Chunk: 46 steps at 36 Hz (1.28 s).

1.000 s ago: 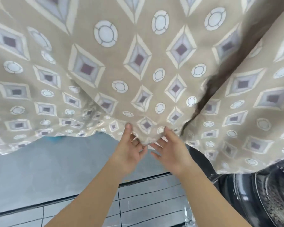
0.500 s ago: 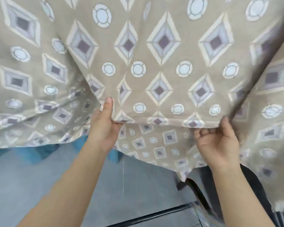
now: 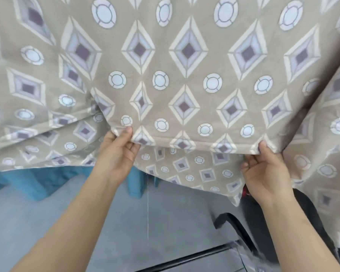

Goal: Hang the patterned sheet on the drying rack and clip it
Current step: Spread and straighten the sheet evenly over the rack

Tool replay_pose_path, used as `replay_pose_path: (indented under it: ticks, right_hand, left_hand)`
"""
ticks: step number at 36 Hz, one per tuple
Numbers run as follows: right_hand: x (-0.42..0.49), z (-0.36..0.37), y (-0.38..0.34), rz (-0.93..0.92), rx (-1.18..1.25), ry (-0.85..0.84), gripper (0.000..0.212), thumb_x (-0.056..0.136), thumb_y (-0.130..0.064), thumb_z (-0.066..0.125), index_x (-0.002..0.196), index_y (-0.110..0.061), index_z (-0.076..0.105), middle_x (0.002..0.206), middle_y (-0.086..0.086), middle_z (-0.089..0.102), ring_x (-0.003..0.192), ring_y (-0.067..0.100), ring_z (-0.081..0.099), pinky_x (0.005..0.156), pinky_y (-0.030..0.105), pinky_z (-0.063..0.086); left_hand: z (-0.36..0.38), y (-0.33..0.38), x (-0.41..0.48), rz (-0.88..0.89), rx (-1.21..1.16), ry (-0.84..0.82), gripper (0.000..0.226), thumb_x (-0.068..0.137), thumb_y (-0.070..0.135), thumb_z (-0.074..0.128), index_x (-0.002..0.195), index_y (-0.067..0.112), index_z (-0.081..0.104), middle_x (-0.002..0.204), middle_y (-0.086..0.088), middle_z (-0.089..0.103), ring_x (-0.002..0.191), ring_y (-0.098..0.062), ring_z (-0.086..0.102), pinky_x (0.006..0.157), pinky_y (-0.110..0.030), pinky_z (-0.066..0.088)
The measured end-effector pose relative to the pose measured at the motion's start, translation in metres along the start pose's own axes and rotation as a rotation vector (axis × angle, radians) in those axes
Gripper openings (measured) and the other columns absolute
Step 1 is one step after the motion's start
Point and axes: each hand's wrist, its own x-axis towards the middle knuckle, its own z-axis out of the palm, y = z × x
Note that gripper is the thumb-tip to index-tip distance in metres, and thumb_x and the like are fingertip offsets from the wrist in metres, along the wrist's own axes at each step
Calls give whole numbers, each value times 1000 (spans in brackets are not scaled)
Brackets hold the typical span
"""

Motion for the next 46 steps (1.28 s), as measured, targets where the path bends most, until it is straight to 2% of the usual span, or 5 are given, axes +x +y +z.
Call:
replay_pose_path:
  ticks: [6, 18, 31, 38, 46]
  right_hand:
    - [-1, 3, -8, 7, 179, -13, 21, 49, -29, 74, 69, -24, 71, 78, -9, 69, 67, 6, 61, 57, 14, 44]
    - [-8, -22, 43, 111, -79, 157, 40, 94, -21, 49, 134, -15, 46, 94, -9, 61, 70, 2, 54, 59, 16, 39]
    - [-36, -31, 33, 260, 270, 221, 30, 43, -30, 79, 70, -23, 67, 74, -9, 71, 84, 7, 60, 75, 21, 41]
    - [-54, -25, 42, 327, -12, 319, 19, 96, -24, 48, 113, -23, 55, 98, -9, 61, 82, 5, 55, 76, 21, 39]
    - [-111, 47, 76, 660, -220, -182, 26, 83, -46, 55, 104, -32, 52, 118, -2, 59, 111, 15, 50, 91, 32, 34]
  left_hand:
    - [-4, 12, -1, 36, 112, 46, 18, 93, -1, 45, 91, 13, 57, 80, 4, 73, 74, -6, 70, 62, -20, 56]
    - [-59, 2, -15, 5, 317, 203, 17, 92, 2, 49, 96, 17, 56, 96, 3, 67, 77, -4, 69, 69, -19, 57]
    - [-68, 4, -41, -128, 141, 301, 18, 95, 3, 44, 97, 16, 56, 81, 6, 74, 70, -4, 70, 62, -18, 57]
    - [-70, -2, -70, -128, 503, 300, 11, 91, 3, 52, 92, 13, 56, 94, -1, 65, 78, -8, 65, 88, -28, 45]
    - [-43, -6, -117, -294, 600, 206, 14, 88, 1, 56, 89, 15, 58, 85, 3, 64, 83, -9, 57, 84, -27, 45]
